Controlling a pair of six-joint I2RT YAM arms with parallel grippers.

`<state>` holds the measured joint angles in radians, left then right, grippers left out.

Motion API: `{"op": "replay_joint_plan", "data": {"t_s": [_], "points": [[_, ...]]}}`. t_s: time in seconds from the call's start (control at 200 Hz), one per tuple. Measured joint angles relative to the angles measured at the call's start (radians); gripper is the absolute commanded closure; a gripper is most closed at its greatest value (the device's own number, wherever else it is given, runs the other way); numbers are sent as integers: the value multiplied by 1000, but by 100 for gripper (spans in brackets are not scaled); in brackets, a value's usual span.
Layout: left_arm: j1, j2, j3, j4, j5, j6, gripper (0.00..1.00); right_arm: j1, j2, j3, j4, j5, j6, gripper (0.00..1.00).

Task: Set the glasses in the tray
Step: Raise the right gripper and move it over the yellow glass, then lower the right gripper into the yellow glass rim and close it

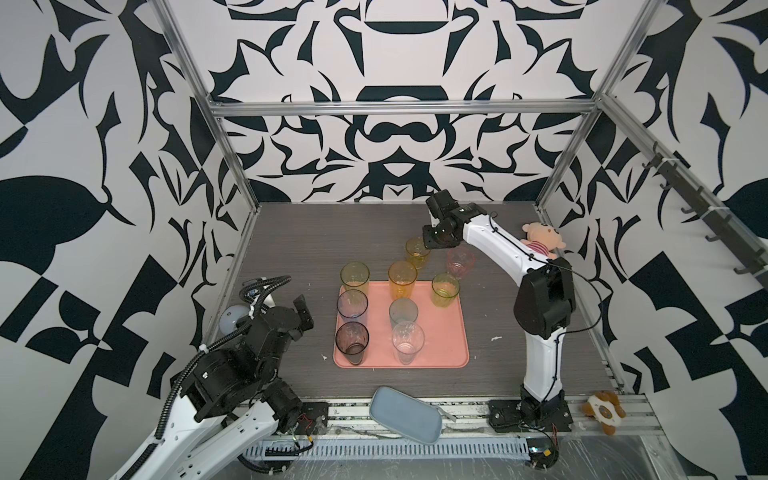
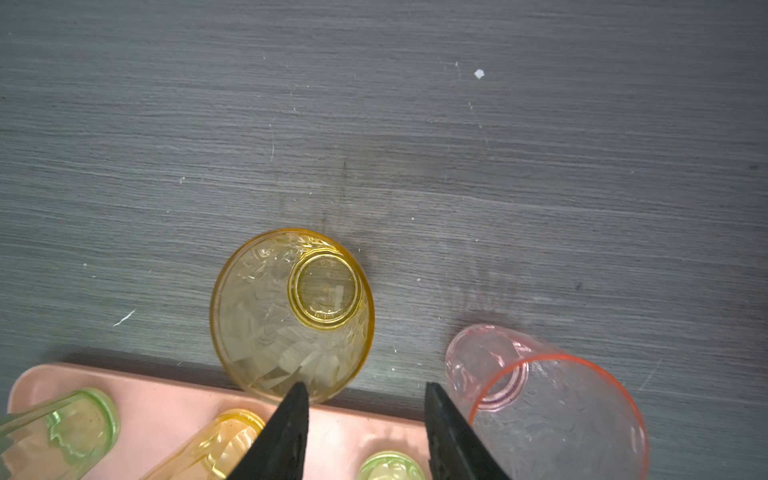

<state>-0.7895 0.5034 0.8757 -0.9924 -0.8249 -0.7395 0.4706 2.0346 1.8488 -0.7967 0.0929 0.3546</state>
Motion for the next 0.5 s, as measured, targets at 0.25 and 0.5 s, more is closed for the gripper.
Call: {"op": "replay_joint_plan", "data": {"t_s": [0.25, 0.5], "points": [[-3, -1, 0, 0, 0, 0, 1, -6, 82, 52, 1, -9, -10, 53], [-8, -1, 0, 0, -1, 0, 1, -12, 146, 113, -4, -26, -14, 63]]}}
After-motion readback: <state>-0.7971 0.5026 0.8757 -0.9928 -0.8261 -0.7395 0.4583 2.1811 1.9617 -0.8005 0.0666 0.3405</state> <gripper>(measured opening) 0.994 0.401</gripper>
